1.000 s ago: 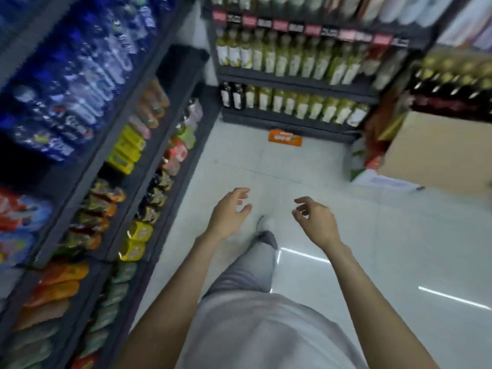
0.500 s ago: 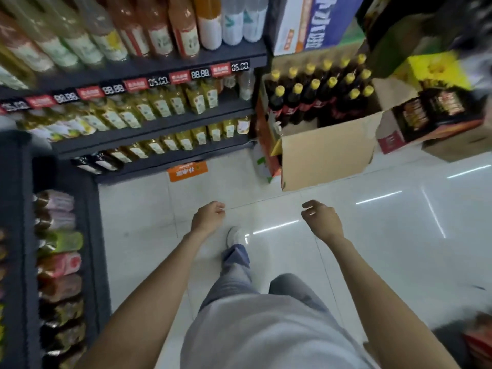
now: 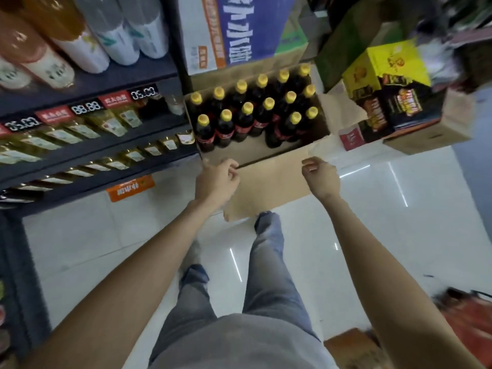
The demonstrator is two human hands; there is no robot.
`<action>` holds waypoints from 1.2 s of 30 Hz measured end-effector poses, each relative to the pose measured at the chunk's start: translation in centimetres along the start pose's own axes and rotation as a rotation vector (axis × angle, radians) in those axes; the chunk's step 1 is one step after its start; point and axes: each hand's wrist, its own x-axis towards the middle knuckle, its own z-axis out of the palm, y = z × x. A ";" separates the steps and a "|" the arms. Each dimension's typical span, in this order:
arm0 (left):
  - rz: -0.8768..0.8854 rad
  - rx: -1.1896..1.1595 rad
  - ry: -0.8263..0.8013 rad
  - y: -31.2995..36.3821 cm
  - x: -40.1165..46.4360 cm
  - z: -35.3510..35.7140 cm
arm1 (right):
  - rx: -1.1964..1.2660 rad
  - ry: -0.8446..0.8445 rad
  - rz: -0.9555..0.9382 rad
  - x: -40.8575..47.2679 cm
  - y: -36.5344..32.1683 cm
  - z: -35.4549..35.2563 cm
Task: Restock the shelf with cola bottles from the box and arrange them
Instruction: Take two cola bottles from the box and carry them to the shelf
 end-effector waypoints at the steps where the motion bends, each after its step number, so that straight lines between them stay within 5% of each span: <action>1: -0.016 -0.034 -0.006 1.0 1.6 1.0 | 0.013 0.005 -0.031 2.3 0.4 -0.9; 11: -0.269 -0.183 -0.030 8.0 16.1 11.1 | -0.015 -0.180 -0.235 20.4 2.7 -3.0; 17: -0.326 -0.222 -0.015 9.0 20.3 16.1 | -0.327 -0.321 -0.429 24.7 3.6 -0.4; 25: -0.356 -0.207 0.258 9.4 21.2 18.5 | -0.558 -0.266 -0.508 25.5 3.2 1.3; 32: -0.281 -0.238 0.452 10.1 16.0 14.2 | -0.240 -0.089 -0.716 22.4 2.4 -1.4; 36: -0.302 -0.459 0.564 11.8 10.3 10.1 | -0.004 0.044 -0.795 18.0 0.1 -4.6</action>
